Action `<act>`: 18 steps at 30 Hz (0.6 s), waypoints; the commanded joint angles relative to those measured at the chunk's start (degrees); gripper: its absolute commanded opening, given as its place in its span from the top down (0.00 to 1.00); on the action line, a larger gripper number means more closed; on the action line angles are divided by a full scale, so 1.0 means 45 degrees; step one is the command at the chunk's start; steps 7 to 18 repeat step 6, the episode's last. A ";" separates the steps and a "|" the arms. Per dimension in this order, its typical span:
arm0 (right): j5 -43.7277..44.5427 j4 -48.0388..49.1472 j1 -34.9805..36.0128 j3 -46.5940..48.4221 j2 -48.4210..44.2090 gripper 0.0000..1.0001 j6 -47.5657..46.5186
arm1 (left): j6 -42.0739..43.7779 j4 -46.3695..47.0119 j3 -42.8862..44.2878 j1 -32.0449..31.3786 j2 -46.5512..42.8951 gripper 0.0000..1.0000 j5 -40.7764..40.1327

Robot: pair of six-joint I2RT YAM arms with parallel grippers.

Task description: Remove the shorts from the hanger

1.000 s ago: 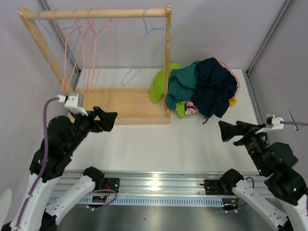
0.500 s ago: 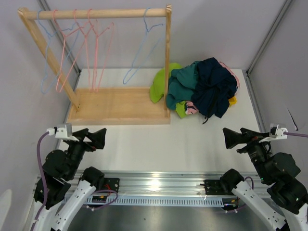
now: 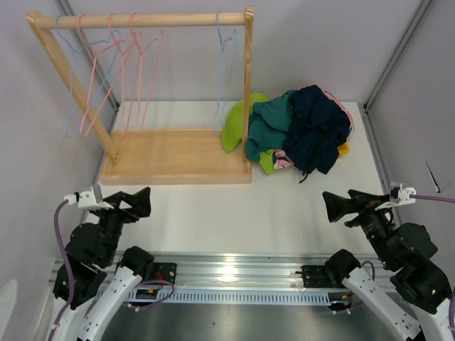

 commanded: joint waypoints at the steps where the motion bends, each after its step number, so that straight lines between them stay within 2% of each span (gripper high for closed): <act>1: -0.0708 0.0519 -0.0223 -0.0039 -0.0073 0.01 -0.0418 | -0.0209 0.0263 0.0032 0.0035 0.0261 0.01 -0.0318; 18: -0.1099 0.0597 -0.0556 -0.0059 -0.0112 0.00 -0.0555 | -0.0249 0.0224 0.0051 0.0035 0.0280 0.01 -0.0436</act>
